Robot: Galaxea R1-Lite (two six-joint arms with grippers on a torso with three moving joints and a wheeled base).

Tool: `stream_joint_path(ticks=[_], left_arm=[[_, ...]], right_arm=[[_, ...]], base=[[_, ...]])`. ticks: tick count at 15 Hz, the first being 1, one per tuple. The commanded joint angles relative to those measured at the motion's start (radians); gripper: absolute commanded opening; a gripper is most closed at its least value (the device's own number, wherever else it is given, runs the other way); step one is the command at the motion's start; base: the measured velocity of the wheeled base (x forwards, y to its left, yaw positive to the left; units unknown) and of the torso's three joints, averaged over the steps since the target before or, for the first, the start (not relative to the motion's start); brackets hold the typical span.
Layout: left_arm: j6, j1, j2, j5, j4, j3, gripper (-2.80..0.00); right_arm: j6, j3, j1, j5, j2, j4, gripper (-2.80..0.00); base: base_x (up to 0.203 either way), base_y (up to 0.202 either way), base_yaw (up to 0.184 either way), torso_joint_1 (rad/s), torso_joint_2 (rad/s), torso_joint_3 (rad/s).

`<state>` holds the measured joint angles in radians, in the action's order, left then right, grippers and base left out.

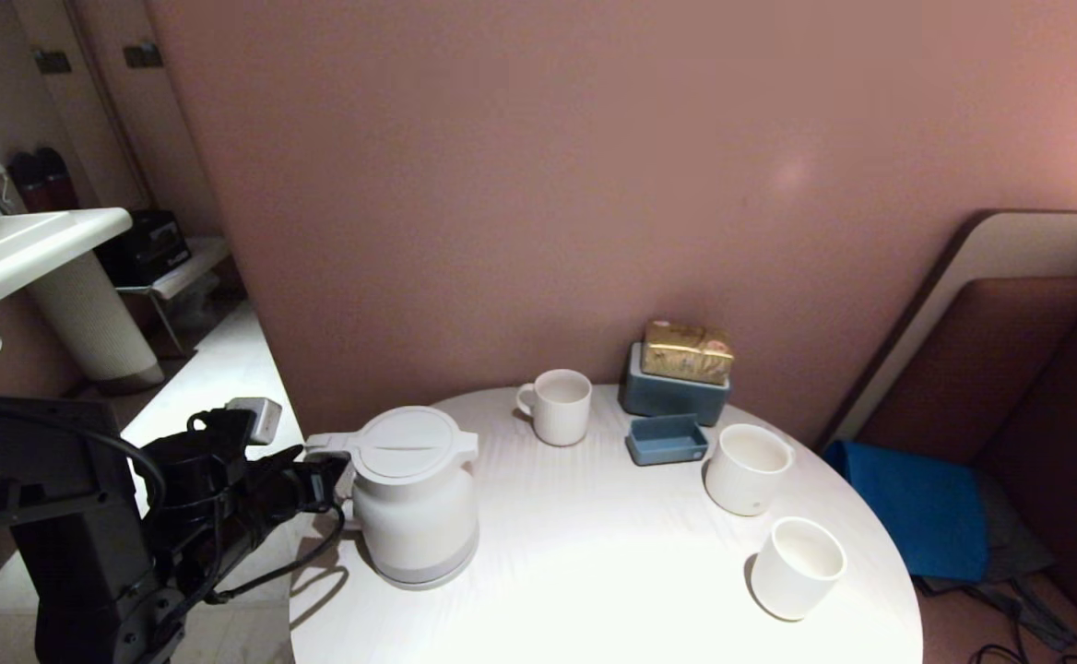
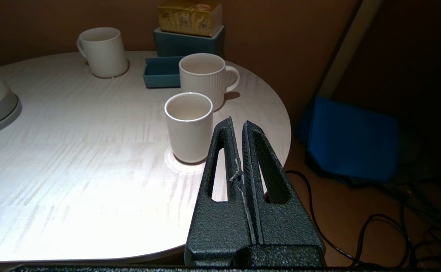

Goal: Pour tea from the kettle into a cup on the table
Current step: Pick up the kettle

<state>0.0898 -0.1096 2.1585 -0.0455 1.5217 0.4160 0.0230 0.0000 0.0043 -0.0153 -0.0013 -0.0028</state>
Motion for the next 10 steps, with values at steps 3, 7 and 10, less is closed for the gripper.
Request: stream_joint_path(ticks=[3,7,10], left_arm=[[0.001,0.001,0.000,0.001,0.048,-0.008,-2.80],[-0.001,0.000,0.003,0.001,0.048,-0.017,-2.80],[-0.002,0.001,-0.002,0.001,0.048,-0.021,-2.80]], right_arm=[[0.000,0.000,0.000,0.000,0.001,0.000,-2.80],[0.000,0.000,0.000,0.000,0.001,0.000,-2.80],[-0.002,0.000,0.000,0.000,0.001,0.000,-2.80]], base=[[0.000,0.000,0.000,0.000,0.00,0.000],[0.000,0.000,0.000,0.000,0.00,0.000],[0.000,0.000,0.000,0.000,0.00,0.000]])
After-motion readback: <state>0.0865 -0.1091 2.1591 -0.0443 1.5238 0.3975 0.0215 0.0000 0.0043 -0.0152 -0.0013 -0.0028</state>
